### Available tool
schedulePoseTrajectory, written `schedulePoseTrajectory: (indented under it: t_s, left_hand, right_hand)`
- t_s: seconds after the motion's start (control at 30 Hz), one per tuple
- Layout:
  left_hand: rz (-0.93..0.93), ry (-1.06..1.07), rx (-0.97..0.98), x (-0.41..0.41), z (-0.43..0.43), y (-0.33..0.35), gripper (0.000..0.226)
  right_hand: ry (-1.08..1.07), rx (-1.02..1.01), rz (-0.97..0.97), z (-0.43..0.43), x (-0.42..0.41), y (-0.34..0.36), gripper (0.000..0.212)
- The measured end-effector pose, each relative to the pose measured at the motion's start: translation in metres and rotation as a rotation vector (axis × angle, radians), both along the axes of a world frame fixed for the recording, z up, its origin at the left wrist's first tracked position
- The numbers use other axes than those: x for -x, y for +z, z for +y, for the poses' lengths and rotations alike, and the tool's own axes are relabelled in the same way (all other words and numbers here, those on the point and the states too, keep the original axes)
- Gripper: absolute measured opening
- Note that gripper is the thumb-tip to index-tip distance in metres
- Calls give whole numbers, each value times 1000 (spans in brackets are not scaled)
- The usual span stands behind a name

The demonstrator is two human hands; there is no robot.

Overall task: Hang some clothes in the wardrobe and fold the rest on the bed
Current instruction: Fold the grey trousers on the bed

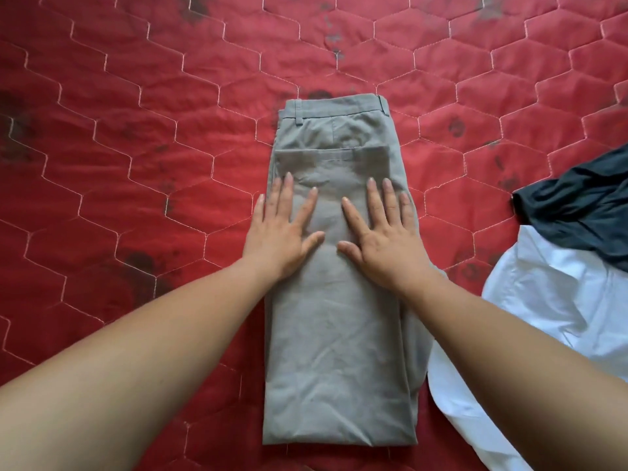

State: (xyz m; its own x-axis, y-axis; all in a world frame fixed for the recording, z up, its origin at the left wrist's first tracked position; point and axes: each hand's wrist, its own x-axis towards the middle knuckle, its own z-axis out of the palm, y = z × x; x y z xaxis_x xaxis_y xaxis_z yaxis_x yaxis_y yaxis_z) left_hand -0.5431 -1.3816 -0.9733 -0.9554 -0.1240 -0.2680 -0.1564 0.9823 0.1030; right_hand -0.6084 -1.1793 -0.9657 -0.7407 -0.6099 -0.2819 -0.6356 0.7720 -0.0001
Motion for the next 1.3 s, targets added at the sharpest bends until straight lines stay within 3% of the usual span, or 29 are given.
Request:
schedulePoseTrajectory:
  t_s: [0.1, 0.2, 0.27, 0.4, 0.57, 0.73, 0.9, 0.97, 1.07, 1.17, 1.3]
  left_hand:
    - [-50, 45, -47, 3, -12, -12, 85]
    - [115, 89, 4, 19, -17, -10, 78]
    - [176, 81, 55, 48, -22, -5, 77]
    - [82, -35, 58, 91, -31, -13, 82]
    - [108, -16, 9, 95, -36, -24, 81]
    - [148, 53, -33, 102, -34, -22, 66]
    - [93, 47, -97, 106, -38, -23, 67]
    - [60, 85, -158, 103, -38, -17, 69]
    - [100, 197, -243, 68, -30, -17, 73]
    - [109, 194, -156, 16, -16, -27, 74]
    - [47, 197, -120, 6, -14, -30, 76]
  right_hand:
    - [-28, -28, -58, 1, 12, -15, 81]
    - [-39, 124, 124, -9, 26, -12, 74]
    - [-42, 100, 171, -20, 54, -11, 77]
    - [-76, 18, 61, -38, 93, -22, 89]
    - [-130, 109, 50, -43, 103, -29, 90]
    - [-182, 132, 127, -51, 101, -33, 82]
    - [-167, 82, -6, -53, 114, -31, 86]
    - [-173, 79, -29, -48, 111, -24, 85]
    - [-220, 133, 87, -24, 76, -21, 80]
    - [-184, 120, 106, 2, 21, -30, 77]
    - [-216, 64, 5, 7, 10, -35, 75]
